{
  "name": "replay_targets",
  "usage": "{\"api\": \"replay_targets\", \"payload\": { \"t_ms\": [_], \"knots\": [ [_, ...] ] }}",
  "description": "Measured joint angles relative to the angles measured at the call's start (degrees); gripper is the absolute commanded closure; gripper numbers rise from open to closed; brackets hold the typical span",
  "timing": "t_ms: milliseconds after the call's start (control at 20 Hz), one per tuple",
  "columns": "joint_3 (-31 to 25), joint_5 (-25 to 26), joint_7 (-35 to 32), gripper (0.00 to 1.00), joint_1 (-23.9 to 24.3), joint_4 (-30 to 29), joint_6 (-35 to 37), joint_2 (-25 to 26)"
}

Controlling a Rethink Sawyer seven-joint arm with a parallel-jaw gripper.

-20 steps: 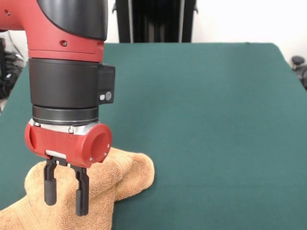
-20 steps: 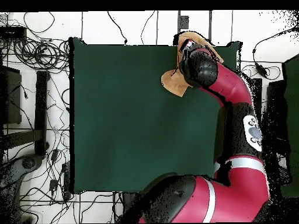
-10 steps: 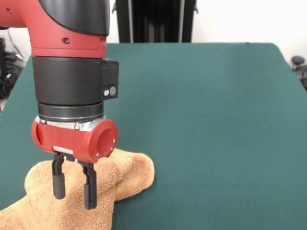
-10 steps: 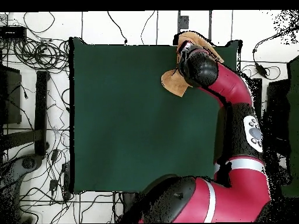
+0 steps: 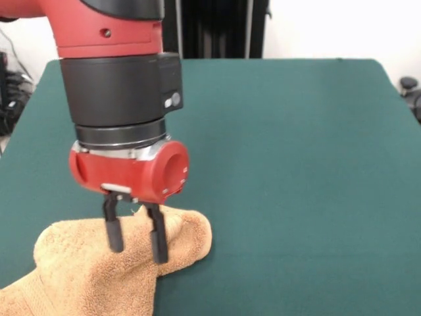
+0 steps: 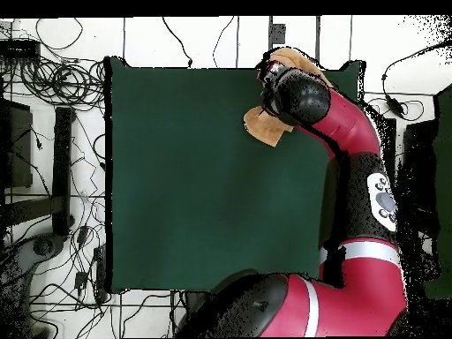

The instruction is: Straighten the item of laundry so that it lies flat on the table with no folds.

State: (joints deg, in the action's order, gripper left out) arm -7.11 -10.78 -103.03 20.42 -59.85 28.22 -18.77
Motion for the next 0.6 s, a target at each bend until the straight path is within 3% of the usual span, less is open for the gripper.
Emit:
{"api": "replay_targets", "payload": {
  "t_ms": [600],
  "knots": [
    [0.01, -2.68, 0.0, 0.0, -1.83, 0.02, 15.36, 0.66]
  ]
}}
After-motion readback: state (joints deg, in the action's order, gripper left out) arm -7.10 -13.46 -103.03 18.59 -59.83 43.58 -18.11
